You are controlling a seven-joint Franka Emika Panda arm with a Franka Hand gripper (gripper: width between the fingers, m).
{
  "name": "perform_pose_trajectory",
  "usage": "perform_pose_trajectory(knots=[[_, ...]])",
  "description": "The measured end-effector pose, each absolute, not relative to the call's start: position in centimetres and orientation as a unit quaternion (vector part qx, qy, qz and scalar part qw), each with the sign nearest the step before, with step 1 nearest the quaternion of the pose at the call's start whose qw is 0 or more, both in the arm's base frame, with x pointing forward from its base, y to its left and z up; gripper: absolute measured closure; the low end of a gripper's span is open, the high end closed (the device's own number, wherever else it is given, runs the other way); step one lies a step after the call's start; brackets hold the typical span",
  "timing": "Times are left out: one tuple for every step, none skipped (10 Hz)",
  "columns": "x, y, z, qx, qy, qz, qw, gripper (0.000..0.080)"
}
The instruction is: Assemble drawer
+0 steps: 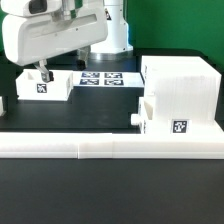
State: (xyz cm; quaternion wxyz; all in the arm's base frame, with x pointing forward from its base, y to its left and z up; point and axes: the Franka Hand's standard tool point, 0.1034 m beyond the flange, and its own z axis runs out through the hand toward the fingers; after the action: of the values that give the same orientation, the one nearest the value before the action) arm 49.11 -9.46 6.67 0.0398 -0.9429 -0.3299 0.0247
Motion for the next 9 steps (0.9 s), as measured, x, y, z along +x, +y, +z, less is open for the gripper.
perform_pose_trajectory(knots=[[49.0,-9.5,6.6,-0.949,-0.313,0.025,0.039,0.015],[48.3,-9.7,6.2,-0.97,-0.243,0.01,0.025,0.015],[46.3,-10.0,5.8,-0.983,-0.182,-0.002,0.012,0.015],[45.3,-10.0,5.7,-0.992,-0.125,-0.004,0.011,0.015],[44.7,-10.0,5.7,-0.998,-0.068,-0.004,0.011,0.015],[44.0,-10.3,5.7,-1.0,-0.025,-0.001,0.012,0.015],[43.6,-10.5,5.5,-1.0,-0.003,0.0,0.015,0.015],[43.7,-10.3,5.5,-0.999,0.04,0.0,0.019,0.015],[43.7,-10.1,5.5,-0.998,0.062,0.0,0.022,0.015]])
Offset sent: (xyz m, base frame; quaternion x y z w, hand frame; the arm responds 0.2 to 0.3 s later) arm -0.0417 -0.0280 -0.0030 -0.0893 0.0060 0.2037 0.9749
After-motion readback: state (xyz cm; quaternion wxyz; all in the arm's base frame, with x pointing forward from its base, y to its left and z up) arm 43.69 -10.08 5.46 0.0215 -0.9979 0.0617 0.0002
